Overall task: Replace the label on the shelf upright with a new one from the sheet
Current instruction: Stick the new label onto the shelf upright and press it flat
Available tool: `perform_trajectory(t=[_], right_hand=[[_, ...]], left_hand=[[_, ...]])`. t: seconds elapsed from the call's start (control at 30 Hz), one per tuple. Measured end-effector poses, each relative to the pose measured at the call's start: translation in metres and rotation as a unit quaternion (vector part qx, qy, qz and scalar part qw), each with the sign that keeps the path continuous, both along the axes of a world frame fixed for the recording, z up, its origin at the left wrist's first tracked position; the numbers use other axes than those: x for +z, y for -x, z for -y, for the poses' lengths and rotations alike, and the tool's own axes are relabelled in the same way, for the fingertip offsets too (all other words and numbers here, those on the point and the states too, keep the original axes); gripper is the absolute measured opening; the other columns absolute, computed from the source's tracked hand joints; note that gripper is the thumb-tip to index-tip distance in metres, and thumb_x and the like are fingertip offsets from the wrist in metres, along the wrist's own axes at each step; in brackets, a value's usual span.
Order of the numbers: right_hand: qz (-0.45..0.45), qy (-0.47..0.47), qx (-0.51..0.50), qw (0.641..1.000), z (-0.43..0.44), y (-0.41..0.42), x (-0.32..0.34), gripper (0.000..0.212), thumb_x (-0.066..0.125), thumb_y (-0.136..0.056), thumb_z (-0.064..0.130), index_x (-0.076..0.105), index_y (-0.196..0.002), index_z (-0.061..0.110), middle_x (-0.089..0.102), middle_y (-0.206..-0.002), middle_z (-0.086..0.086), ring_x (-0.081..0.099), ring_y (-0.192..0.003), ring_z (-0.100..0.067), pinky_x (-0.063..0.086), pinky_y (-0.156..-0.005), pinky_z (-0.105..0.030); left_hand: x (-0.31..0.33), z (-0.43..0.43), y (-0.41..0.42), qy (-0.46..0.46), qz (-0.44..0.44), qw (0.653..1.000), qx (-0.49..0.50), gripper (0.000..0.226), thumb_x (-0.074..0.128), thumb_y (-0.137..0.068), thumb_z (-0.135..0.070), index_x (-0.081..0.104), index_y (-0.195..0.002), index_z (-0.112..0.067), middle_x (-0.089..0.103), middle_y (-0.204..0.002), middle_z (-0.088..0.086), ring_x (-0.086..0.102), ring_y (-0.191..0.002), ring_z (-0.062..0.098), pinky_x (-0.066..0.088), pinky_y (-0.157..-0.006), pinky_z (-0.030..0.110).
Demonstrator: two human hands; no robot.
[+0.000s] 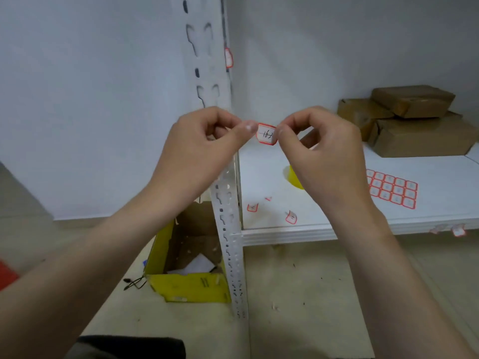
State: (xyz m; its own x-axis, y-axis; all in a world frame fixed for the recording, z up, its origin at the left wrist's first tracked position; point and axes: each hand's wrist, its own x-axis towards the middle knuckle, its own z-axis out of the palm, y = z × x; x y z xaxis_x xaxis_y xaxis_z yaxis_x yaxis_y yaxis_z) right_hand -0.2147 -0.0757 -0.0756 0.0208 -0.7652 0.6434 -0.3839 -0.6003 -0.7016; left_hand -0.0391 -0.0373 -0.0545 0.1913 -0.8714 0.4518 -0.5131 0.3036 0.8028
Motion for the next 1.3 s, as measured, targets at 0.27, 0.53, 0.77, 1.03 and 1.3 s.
perform_trajectory(t=[0.27,0.53,0.77,1.03,1.3], right_hand=[[-0.049,0.047,0.006,0.998,-0.006,-0.039,0.002,0.01,0.07,-0.092,0.024,0.071,-0.082,0.026,0.071,-0.082,0.013,0.063,-0.068,-0.008,0.045,-0.061,-0.012],[-0.029,0.056,0.028,0.998,0.001,-0.051,0.003,0.005,0.069,-0.094,0.022,0.07,-0.089,0.023,0.068,-0.081,0.014,0.061,-0.069,-0.005,0.044,-0.058,-0.009],[-0.018,0.04,0.081,0.996,0.005,-0.05,0.0,0.012,0.076,-0.091,0.019,0.07,-0.088,0.029,0.07,-0.082,0.013,0.065,-0.069,-0.012,0.054,-0.054,-0.022],[0.077,0.003,0.109,0.991,0.01,-0.059,0.008,0.022,0.075,-0.09,0.014,0.074,-0.079,0.033,0.067,-0.064,0.014,0.055,-0.054,-0.028,0.043,-0.048,-0.025],[0.047,0.007,0.091,0.995,0.016,-0.071,0.013,0.022,0.077,-0.086,0.019,0.073,-0.073,0.036,0.062,-0.066,-0.004,0.04,-0.048,-0.008,0.033,-0.048,-0.013]], left_hand=[[-0.002,-0.012,-0.037,0.021,-0.018,0.999,-0.017,0.021,0.073,-0.098,-0.033,0.08,-0.084,-0.019,0.052,-0.053,0.001,0.043,-0.048,0.006,0.038,-0.048,0.014],[-0.012,0.003,-0.042,0.06,-0.021,0.998,0.01,0.014,0.076,-0.096,-0.018,0.078,-0.083,-0.022,0.059,-0.063,0.014,0.049,-0.05,0.006,0.043,-0.048,0.013],[-0.02,0.009,-0.05,0.088,-0.05,0.995,0.005,0.016,0.074,-0.098,-0.016,0.076,-0.085,-0.025,0.054,-0.056,0.001,0.048,-0.051,0.003,0.041,-0.048,0.011],[-0.015,0.008,-0.057,0.132,-0.006,0.991,0.003,0.024,0.073,-0.1,-0.02,0.071,-0.084,-0.037,0.059,-0.07,0.014,0.049,-0.055,0.004,0.045,-0.051,0.013],[-0.021,0.014,-0.061,0.122,-0.044,0.991,0.027,0.019,0.077,-0.097,-0.02,0.075,-0.081,-0.03,0.051,-0.066,0.019,0.043,-0.054,0.009,0.039,-0.051,0.011]])
